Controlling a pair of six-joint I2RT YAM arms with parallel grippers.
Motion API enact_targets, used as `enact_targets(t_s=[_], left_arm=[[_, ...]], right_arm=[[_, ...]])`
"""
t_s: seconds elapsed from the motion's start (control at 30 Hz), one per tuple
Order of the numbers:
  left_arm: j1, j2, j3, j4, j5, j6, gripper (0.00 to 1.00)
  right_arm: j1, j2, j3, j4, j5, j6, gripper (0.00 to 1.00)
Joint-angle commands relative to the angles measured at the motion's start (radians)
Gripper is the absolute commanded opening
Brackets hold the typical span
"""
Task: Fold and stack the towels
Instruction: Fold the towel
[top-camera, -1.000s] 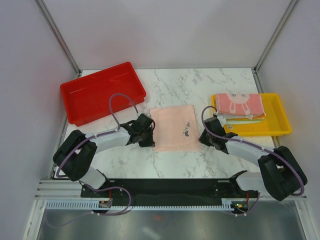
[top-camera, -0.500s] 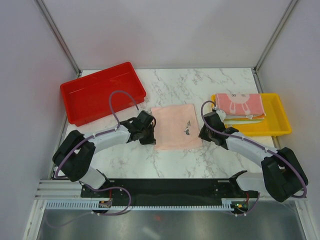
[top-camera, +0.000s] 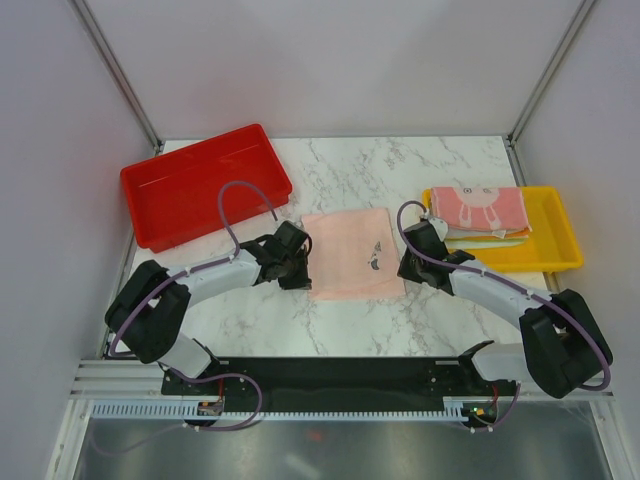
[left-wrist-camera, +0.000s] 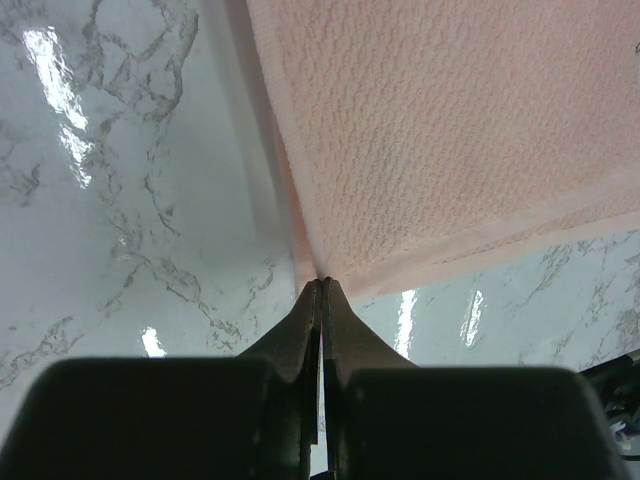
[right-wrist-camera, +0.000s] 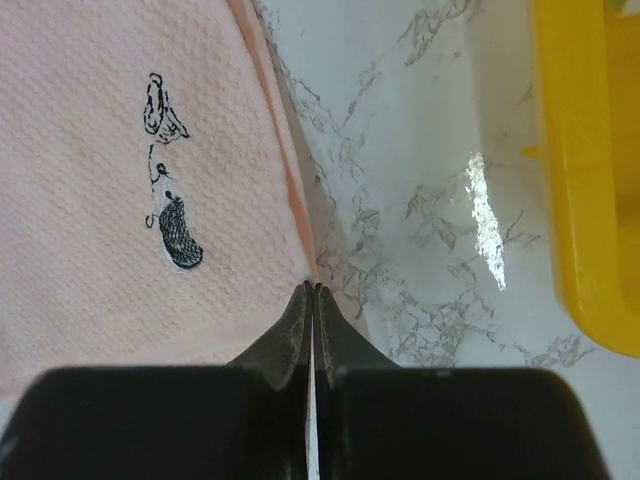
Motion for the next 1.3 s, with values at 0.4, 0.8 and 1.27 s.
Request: enact_targets(t_s=[0.4,0.8,1.27], left_arm=[[0.003,-0.019,0.042,-0.007,-0.021,-0.002,0.02],[0.003,-0.017,0.054,-0.017,-0.018,-0.005,0.02],[0.003,-0.057,0.053,-0.075,0.029,0.033,0.02]], right_arm=[[0.002,0.0,0.086,-0.013,-0.008,-0.08,0.0],[0.002,0.061,0.138,-0.065,-0.075,-0.136,0.0],[0.003,-0.117,0.192,-0.227,-0.164,-0.136,0.0]])
